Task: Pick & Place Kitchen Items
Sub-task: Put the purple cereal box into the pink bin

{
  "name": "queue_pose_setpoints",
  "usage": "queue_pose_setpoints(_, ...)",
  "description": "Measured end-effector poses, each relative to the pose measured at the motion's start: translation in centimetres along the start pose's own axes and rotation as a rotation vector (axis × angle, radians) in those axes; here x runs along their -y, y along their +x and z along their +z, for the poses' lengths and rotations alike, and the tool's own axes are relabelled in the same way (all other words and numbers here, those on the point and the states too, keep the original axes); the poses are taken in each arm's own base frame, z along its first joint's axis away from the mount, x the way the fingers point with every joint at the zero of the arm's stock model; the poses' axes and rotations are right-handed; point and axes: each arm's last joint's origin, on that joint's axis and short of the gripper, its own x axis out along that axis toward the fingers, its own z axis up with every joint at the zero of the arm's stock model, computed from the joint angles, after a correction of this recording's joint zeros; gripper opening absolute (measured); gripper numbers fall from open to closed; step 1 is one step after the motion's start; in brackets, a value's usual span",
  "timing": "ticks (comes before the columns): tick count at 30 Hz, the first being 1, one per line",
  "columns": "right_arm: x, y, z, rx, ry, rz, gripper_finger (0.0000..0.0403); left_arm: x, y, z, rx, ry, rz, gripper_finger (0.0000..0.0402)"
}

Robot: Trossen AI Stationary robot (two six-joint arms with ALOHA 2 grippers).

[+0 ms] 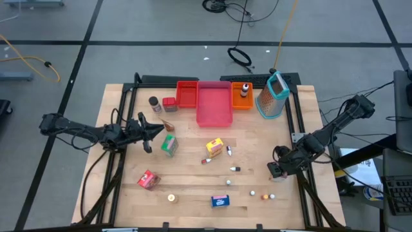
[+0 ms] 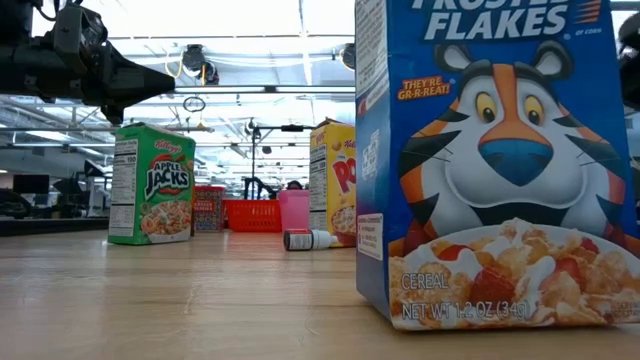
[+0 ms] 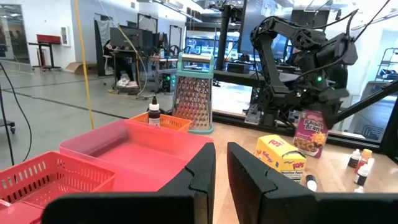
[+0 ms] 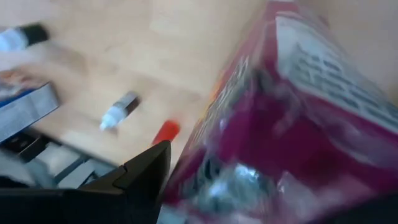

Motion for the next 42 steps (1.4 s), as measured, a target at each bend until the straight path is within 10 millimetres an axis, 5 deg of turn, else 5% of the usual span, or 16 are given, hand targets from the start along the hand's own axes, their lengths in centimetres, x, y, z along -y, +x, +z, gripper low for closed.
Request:
queue_pose_setpoints(6,0.7,0.9,0.3,-0.036,-0.017,-0.047,0.0232,0.0,0.0,0.0,0.0,0.0,0.0,0.004)
queue_pose_setpoints(18,0.5,1.0,0.3,-0.039,-0.081,-0.017,0.0101,0.0,0.0,-0.1,-0.012,0.006,0.0,0.004)
queue_pose_setpoints(29,-0.7,0.8,0.6,-0.017,-0.149,0.102,0.0107,0.0,0.0,-0.1,-0.012,0.006,0.001,0.004)
queue_pose_setpoints(42,-3.6,-0.6,4.3,0.165,-0.354,0.351,0.0101,0.0,0.0,-0.1,-0.012,0.006,0.001,0.004)
